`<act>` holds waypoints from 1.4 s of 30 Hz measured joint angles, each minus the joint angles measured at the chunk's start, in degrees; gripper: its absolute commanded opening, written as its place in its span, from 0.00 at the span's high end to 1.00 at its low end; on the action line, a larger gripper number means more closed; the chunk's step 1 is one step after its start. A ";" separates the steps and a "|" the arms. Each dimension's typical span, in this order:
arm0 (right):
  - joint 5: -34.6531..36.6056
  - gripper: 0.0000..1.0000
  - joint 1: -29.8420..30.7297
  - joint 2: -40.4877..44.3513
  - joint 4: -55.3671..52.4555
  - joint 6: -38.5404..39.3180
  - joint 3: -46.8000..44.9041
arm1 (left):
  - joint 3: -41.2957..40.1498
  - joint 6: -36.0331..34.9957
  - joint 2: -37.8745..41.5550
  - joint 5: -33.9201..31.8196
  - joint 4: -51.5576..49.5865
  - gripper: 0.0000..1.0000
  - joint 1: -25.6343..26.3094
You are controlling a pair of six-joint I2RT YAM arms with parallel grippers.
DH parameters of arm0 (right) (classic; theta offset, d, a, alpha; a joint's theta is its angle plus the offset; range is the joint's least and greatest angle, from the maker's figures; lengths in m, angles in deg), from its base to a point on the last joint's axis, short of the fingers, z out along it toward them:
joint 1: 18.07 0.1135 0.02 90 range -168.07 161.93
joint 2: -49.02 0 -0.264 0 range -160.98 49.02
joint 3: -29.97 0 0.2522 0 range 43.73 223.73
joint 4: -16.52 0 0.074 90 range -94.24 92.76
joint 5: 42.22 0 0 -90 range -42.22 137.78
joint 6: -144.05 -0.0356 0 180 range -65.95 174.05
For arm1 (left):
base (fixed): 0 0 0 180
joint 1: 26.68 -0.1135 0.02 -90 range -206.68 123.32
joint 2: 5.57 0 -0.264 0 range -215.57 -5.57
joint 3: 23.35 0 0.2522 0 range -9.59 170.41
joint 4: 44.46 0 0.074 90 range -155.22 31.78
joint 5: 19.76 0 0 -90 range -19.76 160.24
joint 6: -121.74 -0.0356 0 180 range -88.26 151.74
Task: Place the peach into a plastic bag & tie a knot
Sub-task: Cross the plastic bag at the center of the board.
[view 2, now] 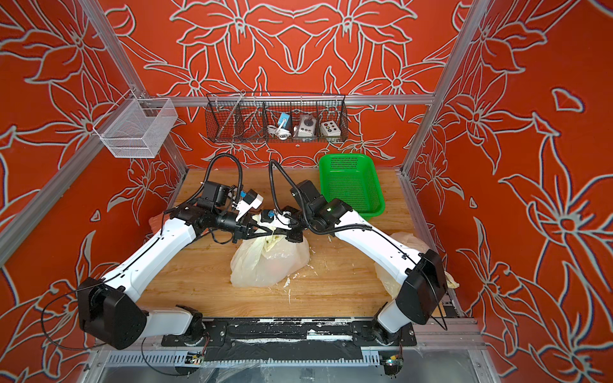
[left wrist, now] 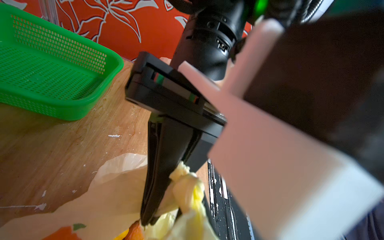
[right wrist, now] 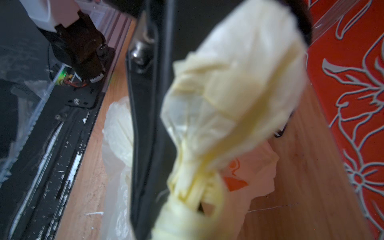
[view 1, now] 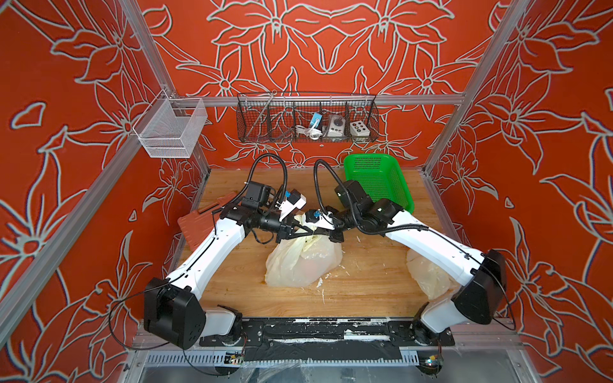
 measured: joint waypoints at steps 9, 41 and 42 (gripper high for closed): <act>4.81 1.00 -0.15 5.07 13.29 -10.73 -11.15 | -7.76 9.77 6.80 -1.60 9.31 0.65 -2.32; 1.38 1.00 -6.10 12.68 67.80 -44.13 -34.75 | -19.10 25.31 15.23 -12.00 34.51 0.47 6.05; 1.07 1.00 -6.19 12.68 68.57 -44.54 -34.88 | -18.73 25.11 16.00 -12.07 33.22 0.47 5.27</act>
